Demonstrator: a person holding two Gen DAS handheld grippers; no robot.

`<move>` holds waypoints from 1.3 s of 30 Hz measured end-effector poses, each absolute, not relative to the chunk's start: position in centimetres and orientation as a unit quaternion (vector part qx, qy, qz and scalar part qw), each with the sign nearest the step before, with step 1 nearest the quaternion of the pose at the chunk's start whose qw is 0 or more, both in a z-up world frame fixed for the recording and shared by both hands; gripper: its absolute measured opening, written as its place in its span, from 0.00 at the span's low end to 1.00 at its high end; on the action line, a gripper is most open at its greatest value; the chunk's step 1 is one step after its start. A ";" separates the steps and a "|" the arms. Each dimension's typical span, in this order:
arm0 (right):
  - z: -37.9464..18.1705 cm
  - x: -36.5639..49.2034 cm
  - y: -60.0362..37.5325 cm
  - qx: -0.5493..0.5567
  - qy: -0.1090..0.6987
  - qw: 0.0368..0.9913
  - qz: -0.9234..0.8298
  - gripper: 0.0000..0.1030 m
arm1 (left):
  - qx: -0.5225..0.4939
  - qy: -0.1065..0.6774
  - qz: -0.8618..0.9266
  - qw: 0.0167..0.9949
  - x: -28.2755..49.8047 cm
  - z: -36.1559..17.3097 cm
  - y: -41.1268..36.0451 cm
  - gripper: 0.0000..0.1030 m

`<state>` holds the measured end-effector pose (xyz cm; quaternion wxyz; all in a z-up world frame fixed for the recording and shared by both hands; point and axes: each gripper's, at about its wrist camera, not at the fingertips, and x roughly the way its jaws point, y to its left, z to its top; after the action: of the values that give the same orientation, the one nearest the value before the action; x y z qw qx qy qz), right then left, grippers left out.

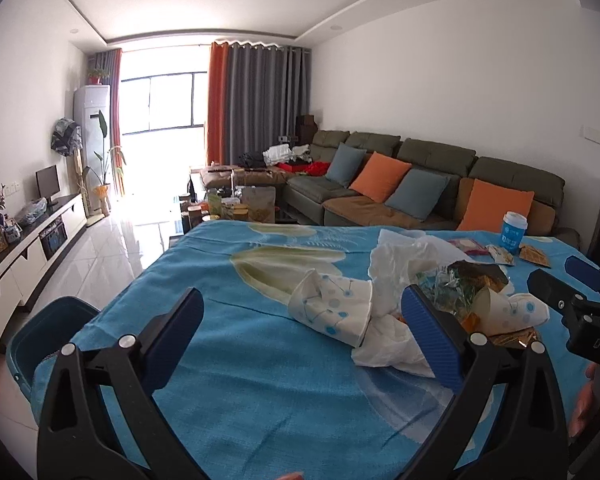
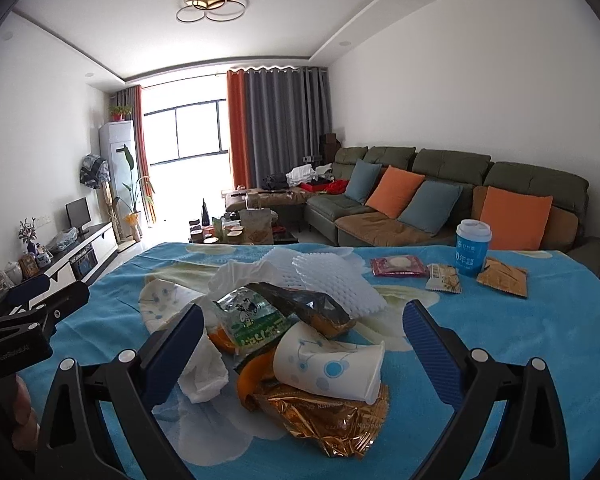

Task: Collect trash
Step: 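Grasp the blue-dotted paper cup with the left tool while the right tool grasps the gold foil wrapper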

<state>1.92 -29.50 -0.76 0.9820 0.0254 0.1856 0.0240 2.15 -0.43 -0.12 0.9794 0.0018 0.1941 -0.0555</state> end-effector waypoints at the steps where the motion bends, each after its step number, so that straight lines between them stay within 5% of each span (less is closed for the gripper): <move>1: -0.9 2.2 -29.7 0.027 0.192 0.981 0.025 0.94 | 0.004 0.203 -0.059 0.977 2.5 -0.4 -0.5 0.95; 7: -1.5 4.0 -29.8 0.022 0.223 0.974 0.040 0.94 | 0.017 0.261 -0.090 0.961 5.6 -2.2 -1.6 0.94; 9: -1.6 5.1 -30.1 0.026 0.240 0.969 0.042 0.93 | 0.020 0.280 -0.102 0.954 6.7 -2.6 -1.9 0.87; 22: -2.3 10.4 -31.8 0.033 0.310 0.948 0.067 0.57 | -0.010 0.394 -0.169 0.904 12.1 -5.8 -3.1 0.51; 30: -3.0 10.4 -31.6 0.031 0.321 0.942 0.089 0.19 | -0.057 0.434 -0.173 0.883 13.4 -7.2 -2.2 0.10; 39: -2.4 9.6 -31.8 0.038 0.309 0.945 0.102 0.07 | -0.084 0.419 -0.161 0.890 12.9 -6.8 -0.3 0.03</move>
<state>9.56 -31.75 -2.40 0.9448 0.0375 0.3092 0.1020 12.87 -0.32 -6.81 0.8898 -0.0840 0.4187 -0.1609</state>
